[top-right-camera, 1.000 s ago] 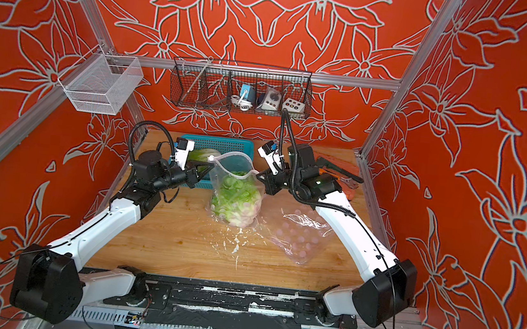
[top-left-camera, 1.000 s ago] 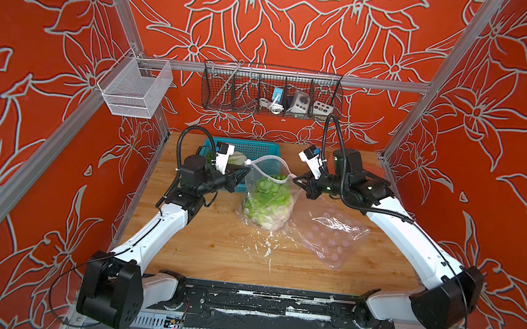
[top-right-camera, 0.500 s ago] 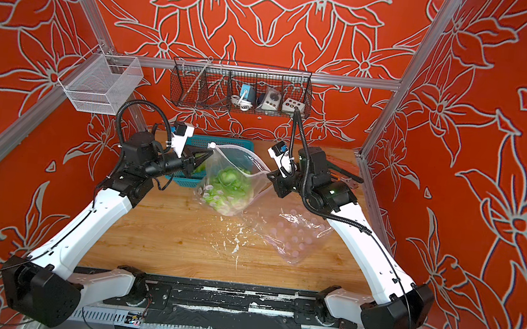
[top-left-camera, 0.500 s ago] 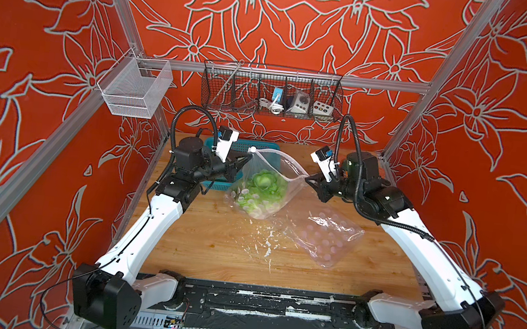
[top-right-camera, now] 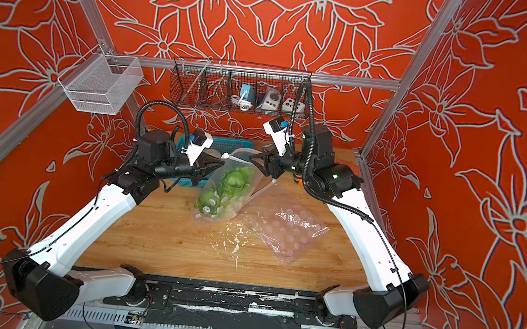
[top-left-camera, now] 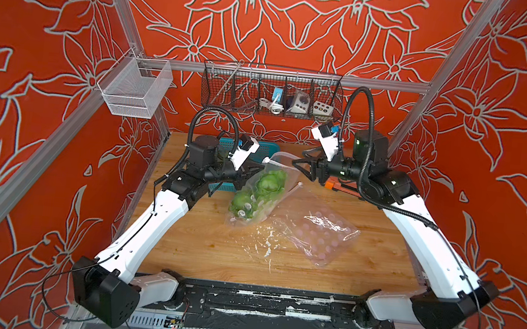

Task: Put the chinese cabbages into a zipper bag and zip it
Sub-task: Adjust the zipper food storage bag at the center of the board, then zip the zipper on the zipper food storage bag.

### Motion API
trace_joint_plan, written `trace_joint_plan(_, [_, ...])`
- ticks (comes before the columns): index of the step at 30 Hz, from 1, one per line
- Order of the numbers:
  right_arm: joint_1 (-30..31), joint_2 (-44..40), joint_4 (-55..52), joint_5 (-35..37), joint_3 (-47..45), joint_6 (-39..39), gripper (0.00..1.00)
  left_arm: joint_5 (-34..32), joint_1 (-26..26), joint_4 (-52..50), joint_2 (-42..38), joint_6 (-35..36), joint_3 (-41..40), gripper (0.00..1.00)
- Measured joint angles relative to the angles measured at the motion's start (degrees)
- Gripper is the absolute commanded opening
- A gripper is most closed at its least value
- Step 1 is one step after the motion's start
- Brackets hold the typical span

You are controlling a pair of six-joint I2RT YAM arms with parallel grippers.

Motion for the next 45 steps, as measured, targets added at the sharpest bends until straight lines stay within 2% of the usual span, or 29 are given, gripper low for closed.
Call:
trace_joint_plan(9, [1.9, 7.8, -0.2, -9.6, 3.3, -8.7, 0.60, 0.1, 0.0, -0.4, 0.6, 1.6, 0.3, 0.00])
trace_joint_plan(18, [2.4, 17.2, -6.1, -16.0, 17.7, -17.0, 0.57, 0.2, 0.0, -0.3, 0.6, 1.9, 0.1, 0.00])
trace_joint_plan(24, [2.6, 21.6, -10.7, -19.1, 21.5, -20.2, 0.55, 0.2, 0.0, -0.3, 0.6, 1.9, 0.1, 0.00])
trace_joint_plan(29, [2.7, 24.7, -14.8, -19.7, 25.3, -22.4, 0.43, 0.1, 0.0, -0.3, 0.6, 1.8, 0.1, 0.00])
trace_joint_plan(40, [2.7, 24.8, -16.9, -19.6, 25.3, -24.1, 0.16, -1.0, 0.6, -0.2, 0.6, 1.2, 0.1, 0.00])
trace_joint_plan(43, [2.7, 24.8, -16.9, -19.6, 25.3, -23.7, 0.12, -1.4, 0.6, 0.0, 0.6, 0.7, 0.1, 0.00])
trace_joint_plan(45, [2.7, 24.8, -16.7, -19.6, 25.3, -23.4, 0.11, -1.7, 0.6, 0.2, 0.6, 0.3, 0.1, 0.09])
